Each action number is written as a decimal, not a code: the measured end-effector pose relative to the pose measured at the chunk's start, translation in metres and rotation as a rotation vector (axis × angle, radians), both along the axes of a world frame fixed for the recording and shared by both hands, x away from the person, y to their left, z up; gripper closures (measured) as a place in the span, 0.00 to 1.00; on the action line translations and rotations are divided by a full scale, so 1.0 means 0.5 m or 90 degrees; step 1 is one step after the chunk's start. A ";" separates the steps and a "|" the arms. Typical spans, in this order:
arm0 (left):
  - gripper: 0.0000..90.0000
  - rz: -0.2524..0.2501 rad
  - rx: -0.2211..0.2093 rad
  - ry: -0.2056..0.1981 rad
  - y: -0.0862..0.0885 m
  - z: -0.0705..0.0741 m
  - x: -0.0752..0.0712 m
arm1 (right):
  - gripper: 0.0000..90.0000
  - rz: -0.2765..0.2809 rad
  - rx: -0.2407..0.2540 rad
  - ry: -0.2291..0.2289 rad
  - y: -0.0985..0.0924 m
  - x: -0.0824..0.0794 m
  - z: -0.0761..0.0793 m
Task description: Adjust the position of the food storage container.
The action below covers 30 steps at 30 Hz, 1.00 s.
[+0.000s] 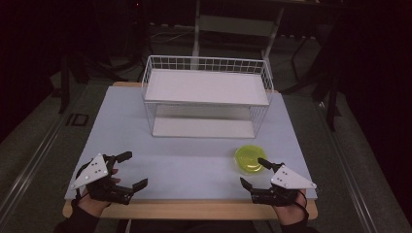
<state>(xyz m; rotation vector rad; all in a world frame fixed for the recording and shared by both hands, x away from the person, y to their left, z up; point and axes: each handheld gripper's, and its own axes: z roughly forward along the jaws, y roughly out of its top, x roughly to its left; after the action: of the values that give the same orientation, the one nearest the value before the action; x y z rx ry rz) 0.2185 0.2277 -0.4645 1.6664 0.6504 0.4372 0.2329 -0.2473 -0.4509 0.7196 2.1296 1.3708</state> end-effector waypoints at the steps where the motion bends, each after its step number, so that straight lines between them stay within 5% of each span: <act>1: 0.00 -0.006 -0.003 0.001 0.001 0.000 0.000 | 0.18 0.004 -0.005 0.001 0.001 0.000 -0.001; 11: 0.00 -0.018 0.000 -0.011 -0.007 0.002 -0.005 | 0.18 0.033 -0.007 0.006 0.012 -0.004 0.008; 17: 0.00 -0.030 -0.007 -0.011 -0.010 0.003 -0.007 | 0.15 0.050 0.020 0.014 0.015 -0.010 0.032; 30: 0.00 -0.038 -0.006 -0.006 -0.016 0.002 -0.006 | 0.15 0.017 0.028 0.002 0.009 0.004 0.083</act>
<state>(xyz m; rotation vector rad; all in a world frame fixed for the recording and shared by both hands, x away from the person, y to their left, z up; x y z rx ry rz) 0.2155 0.2199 -0.4637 1.6687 0.5932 0.3983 0.2346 -0.2430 -0.4095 0.7131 2.1248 1.4359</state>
